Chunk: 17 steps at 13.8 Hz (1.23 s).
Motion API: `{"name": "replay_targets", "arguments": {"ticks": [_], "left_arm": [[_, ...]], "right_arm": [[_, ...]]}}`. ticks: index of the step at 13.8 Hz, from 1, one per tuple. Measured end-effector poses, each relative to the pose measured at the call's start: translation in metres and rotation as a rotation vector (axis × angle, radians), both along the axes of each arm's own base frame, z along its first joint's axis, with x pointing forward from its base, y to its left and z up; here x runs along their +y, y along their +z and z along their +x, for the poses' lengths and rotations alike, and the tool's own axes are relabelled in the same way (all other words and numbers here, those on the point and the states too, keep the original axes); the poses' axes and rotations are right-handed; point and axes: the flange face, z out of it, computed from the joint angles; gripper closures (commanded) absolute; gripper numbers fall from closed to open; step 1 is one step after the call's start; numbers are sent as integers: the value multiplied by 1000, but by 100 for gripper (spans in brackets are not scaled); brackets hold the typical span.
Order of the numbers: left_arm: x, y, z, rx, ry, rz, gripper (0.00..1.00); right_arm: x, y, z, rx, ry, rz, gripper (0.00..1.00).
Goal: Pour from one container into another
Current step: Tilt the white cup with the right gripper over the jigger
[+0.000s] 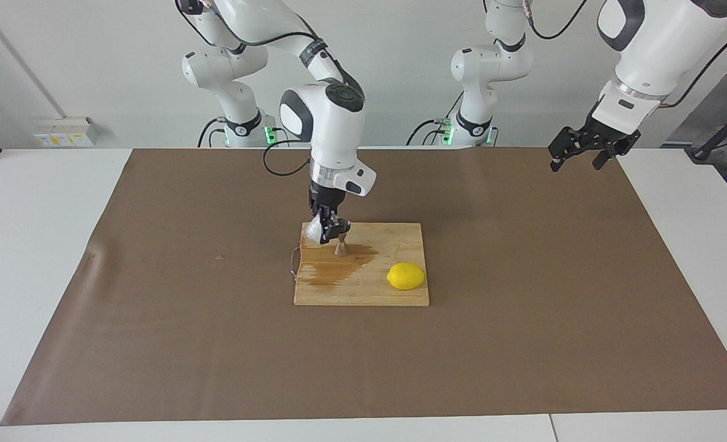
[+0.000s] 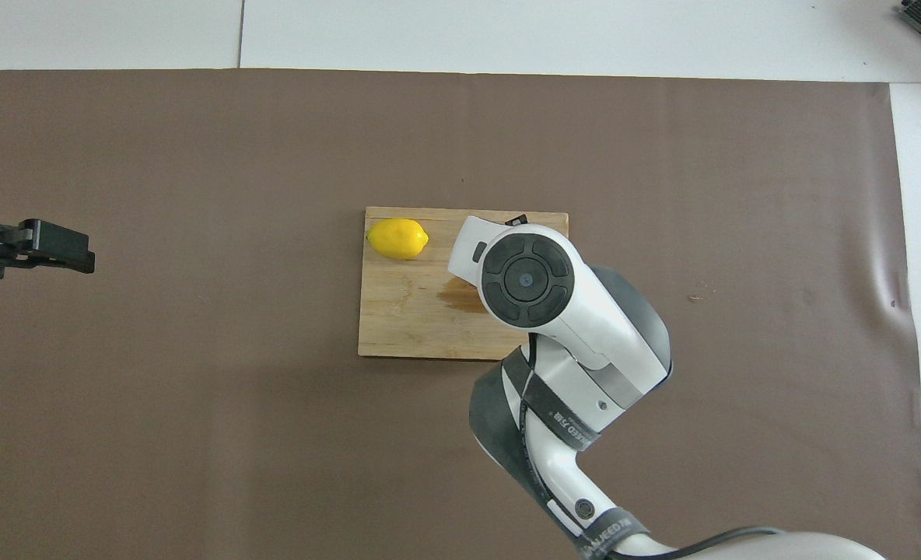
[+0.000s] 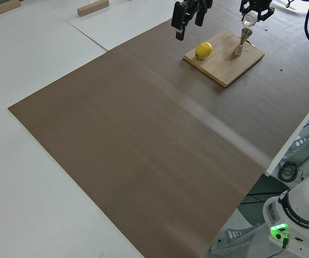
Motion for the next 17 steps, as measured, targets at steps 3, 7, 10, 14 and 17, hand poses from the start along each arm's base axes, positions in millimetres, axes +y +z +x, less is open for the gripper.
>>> {"name": "replay_targets", "arguments": {"ticks": [3, 7, 10, 14, 17], "left_arm": [[0, 0, 0, 0, 0, 0, 0], [0, 0, 0, 0, 0, 0, 0], [0, 0, 0, 0, 0, 0, 0], [0, 0, 0, 0, 0, 0, 0], [0, 0, 0, 0, 0, 0, 0]], "right_arm": [[10, 0, -6, -19, 14, -18, 100], [9, 1, -5, -33, 27, -40, 100], [9, 0, -5, -35, 30, -46, 100], [8, -2, -5, -39, 38, -61, 100], [7, -3, -5, -42, 43, -71, 100]]}}
